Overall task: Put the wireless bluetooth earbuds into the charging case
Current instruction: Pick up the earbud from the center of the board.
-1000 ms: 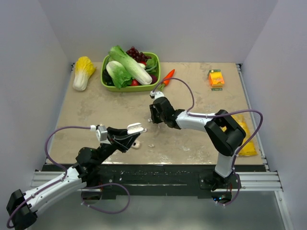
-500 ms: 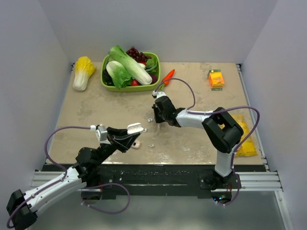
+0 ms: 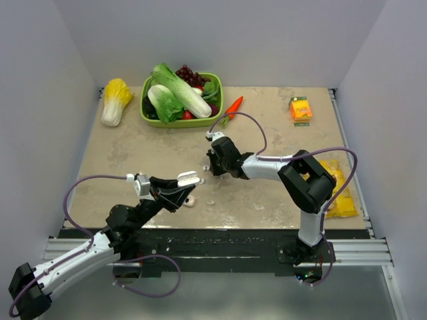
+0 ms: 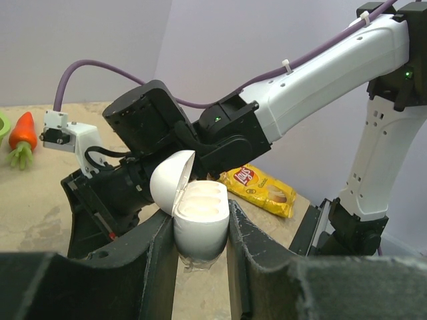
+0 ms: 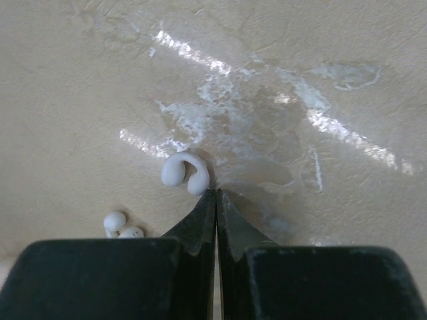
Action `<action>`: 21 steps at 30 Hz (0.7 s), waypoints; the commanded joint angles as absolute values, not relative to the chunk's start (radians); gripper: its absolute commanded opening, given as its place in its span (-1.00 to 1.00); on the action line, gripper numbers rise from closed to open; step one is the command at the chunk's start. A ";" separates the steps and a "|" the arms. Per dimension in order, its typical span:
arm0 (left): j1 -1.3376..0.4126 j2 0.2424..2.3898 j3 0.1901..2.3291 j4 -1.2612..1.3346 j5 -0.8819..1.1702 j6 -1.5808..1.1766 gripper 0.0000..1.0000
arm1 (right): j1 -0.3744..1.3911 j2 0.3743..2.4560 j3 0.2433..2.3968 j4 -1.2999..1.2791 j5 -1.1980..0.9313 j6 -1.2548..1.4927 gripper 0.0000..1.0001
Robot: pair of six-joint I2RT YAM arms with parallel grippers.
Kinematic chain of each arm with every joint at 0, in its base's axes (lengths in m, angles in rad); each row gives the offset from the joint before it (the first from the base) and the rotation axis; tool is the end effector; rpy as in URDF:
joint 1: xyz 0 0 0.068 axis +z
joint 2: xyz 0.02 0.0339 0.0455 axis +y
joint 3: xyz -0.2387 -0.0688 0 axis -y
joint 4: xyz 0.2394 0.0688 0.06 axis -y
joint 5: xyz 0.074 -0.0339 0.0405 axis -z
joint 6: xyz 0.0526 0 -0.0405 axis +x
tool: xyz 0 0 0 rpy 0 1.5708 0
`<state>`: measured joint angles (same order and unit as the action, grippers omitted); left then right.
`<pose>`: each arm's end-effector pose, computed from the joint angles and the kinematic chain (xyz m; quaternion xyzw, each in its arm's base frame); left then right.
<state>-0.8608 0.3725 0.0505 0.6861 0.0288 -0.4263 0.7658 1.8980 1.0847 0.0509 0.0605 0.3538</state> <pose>0.1045 -0.1239 0.2266 0.1339 0.5515 -0.5006 0.6538 0.2879 0.2724 0.1195 -0.1763 0.9020 0.1852 0.3479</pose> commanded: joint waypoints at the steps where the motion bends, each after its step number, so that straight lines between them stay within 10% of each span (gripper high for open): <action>1: -0.868 0.373 -0.026 0.735 0.029 -0.422 -1.00 | 0.799 1.881 1.098 0.060 0.046 0.337 -0.96; 8: -0.870 0.362 -0.029 0.729 0.028 -0.425 -1.00 | 0.805 1.841 1.085 0.032 0.133 0.367 -0.89; 14: -0.870 0.360 -0.032 0.724 0.028 -0.428 -1.00 | 0.784 1.816 1.103 0.018 0.158 0.373 -0.27; 21: -0.870 0.344 -0.034 0.710 0.021 -0.426 -1.00 | 0.785 1.864 1.176 0.022 0.100 0.342 -0.17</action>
